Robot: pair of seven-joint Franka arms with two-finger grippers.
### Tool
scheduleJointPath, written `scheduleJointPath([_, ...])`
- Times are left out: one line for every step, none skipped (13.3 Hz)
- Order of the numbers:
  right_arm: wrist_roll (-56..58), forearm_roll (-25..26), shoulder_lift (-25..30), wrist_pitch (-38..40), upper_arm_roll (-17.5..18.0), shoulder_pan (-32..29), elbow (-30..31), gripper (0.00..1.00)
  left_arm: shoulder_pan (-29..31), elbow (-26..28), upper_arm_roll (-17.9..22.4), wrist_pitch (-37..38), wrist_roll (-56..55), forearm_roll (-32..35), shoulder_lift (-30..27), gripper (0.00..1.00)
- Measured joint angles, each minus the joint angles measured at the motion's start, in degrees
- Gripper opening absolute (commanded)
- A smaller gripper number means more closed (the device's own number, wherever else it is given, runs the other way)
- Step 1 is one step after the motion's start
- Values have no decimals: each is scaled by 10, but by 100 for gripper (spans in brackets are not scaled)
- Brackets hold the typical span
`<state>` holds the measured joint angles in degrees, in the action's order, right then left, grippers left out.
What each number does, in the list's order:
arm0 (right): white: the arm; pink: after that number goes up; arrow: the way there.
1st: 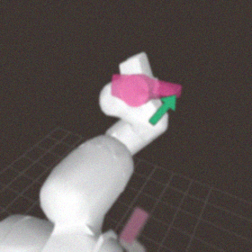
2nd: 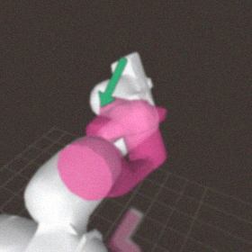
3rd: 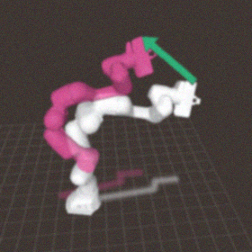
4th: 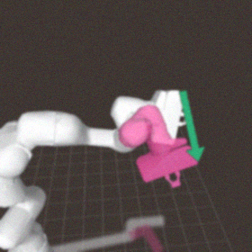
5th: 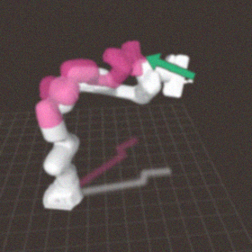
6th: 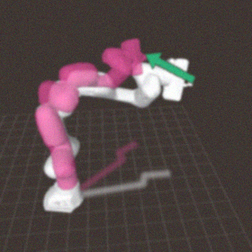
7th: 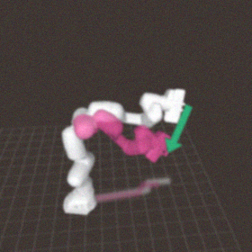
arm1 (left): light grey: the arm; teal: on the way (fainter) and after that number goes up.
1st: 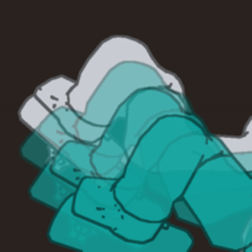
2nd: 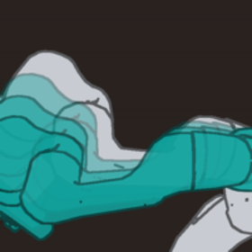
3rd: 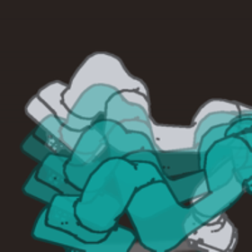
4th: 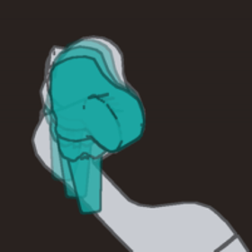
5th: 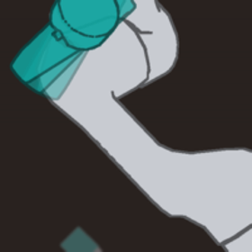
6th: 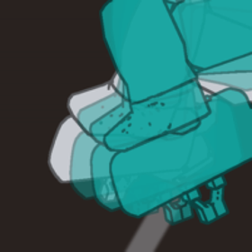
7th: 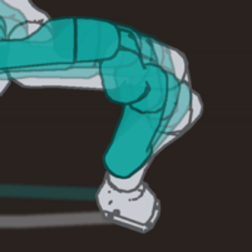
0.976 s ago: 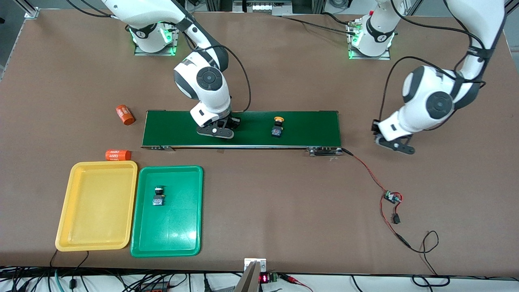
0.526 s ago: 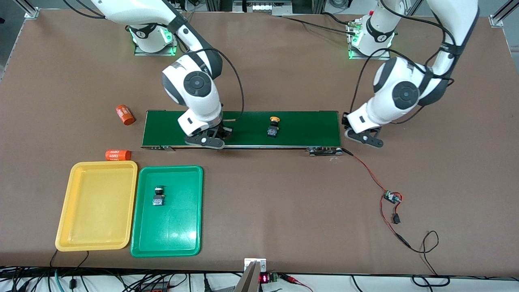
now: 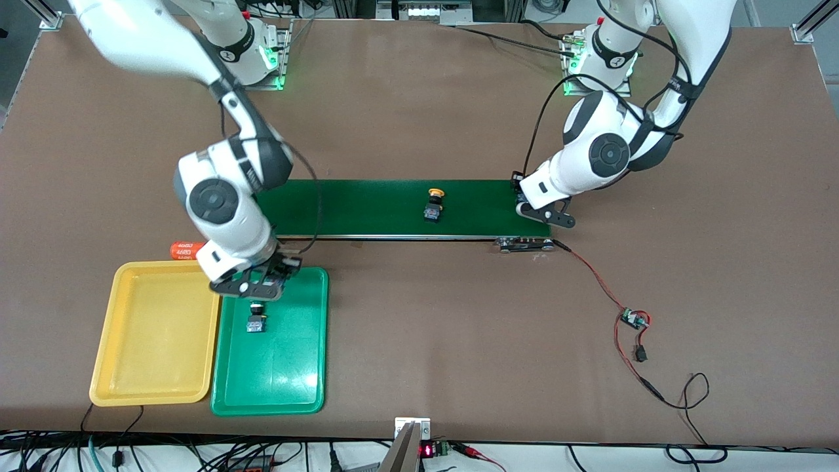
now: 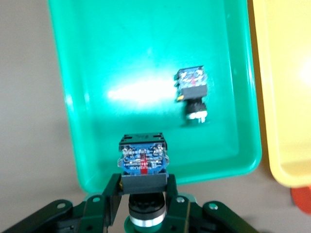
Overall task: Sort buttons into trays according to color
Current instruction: 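Carry the green-cap button over the green tray while the left gripper places a button, then release the button into the green tray and return the right gripper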
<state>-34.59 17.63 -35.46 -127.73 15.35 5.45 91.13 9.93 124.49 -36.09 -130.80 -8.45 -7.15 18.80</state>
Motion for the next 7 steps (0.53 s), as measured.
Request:
scheduleJointPath([1, 0, -21, -15, -4, -2, -11, 7, -3, -3, 0, -4, 0, 0, 7, 0])
scheduleJointPath([1, 0, -39, -38, -6, -2, -19, 8, -4, -7, 0, -16, 0, 0, 13, 0])
scheduleJointPath([1, 0, -55, -61, -6, -1, -23, 10, -6, -11, 0, -34, 0, 0, 19, 0])
scheduleJointPath([1, 1, -67, -76, -6, 1, -26, 13, -9, -13, 1, -48, 0, 0, 26, 0])
scheduleJointPath([1, 2, -74, -82, -6, 2, -28, 16, -14, -15, 2, -55, 0, 0, 32, 0])
scheduleJointPath([1, 2, -78, -84, -6, 3, -28, 21, -18, -16, 2, -59, 0, 3, 35, 0])
scheduleJointPath([1, 2, -80, -84, -9, 3, -29, 22, -21, -17, 2, -61, 0, 7, 36, 0])
